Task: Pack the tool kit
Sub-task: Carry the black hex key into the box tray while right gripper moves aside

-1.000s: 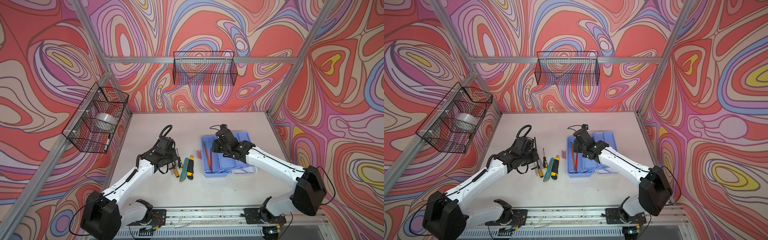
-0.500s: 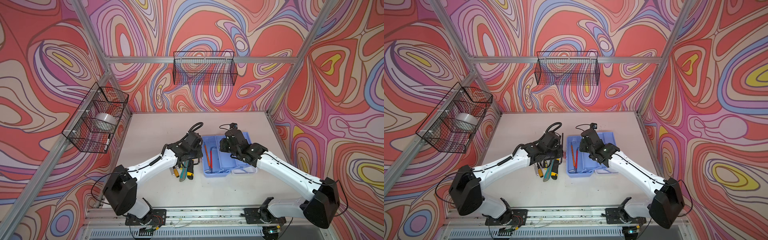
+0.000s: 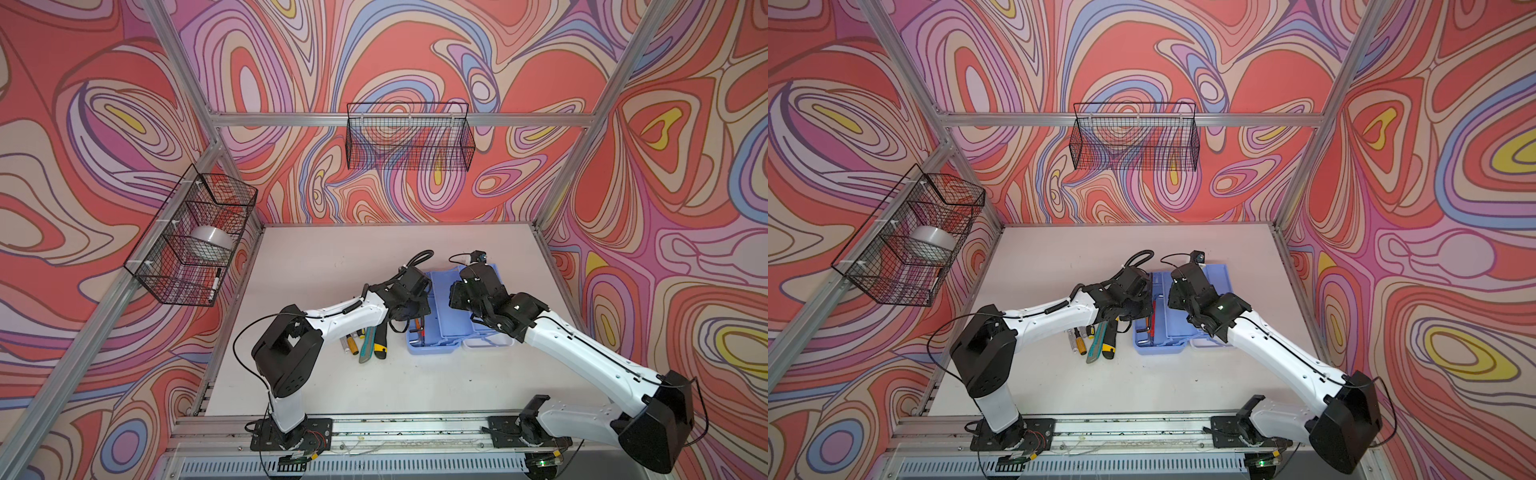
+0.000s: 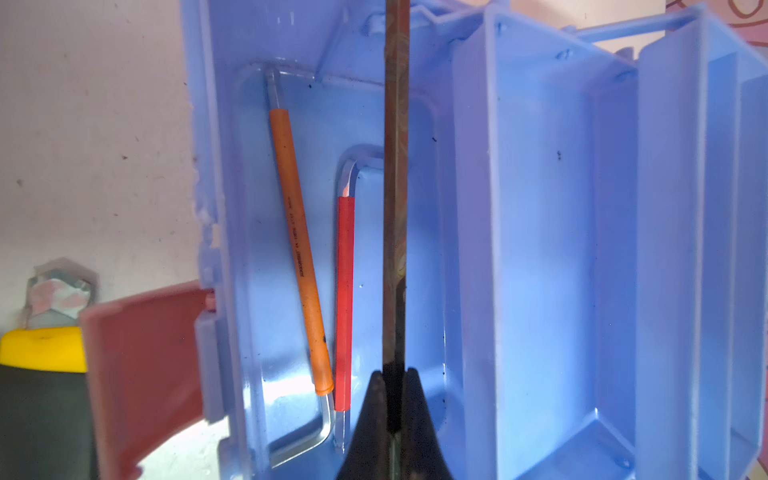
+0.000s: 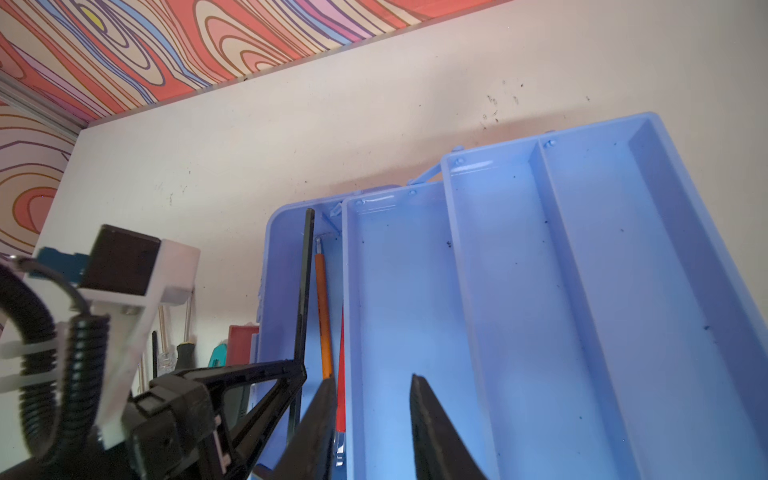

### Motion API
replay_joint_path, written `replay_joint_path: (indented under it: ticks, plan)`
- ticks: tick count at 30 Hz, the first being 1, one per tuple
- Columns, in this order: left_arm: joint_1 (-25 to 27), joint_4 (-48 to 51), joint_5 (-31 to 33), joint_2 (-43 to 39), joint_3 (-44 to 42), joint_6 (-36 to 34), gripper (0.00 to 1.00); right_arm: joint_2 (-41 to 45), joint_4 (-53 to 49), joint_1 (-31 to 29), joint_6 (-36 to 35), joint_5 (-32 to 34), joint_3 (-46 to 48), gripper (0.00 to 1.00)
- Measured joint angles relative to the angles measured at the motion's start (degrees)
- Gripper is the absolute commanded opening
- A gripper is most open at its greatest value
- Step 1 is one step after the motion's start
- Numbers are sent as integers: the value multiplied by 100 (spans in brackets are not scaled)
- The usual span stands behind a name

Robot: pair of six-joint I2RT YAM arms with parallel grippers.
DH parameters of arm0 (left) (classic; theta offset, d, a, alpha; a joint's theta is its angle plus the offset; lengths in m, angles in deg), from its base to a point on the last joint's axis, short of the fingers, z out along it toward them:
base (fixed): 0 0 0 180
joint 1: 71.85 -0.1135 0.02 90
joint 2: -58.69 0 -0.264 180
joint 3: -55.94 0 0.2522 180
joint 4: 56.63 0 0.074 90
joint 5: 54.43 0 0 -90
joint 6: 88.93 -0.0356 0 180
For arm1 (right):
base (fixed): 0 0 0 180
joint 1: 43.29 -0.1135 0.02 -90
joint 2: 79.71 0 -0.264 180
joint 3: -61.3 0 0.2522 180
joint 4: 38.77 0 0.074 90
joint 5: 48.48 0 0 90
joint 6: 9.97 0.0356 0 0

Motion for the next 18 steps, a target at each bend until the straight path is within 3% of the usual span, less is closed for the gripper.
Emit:
replay_joint_path:
  ticks: [10,13,18]
  plan:
    - [28,-85,-59,413,0,254,1,44,-46,9,4,-4,179,32]
    - [33,-85,-101,461,0,282,16,46,-48,17,7,-17,192,32]
    - [33,-125,-151,520,0,295,24,50,-33,20,7,-61,212,32]
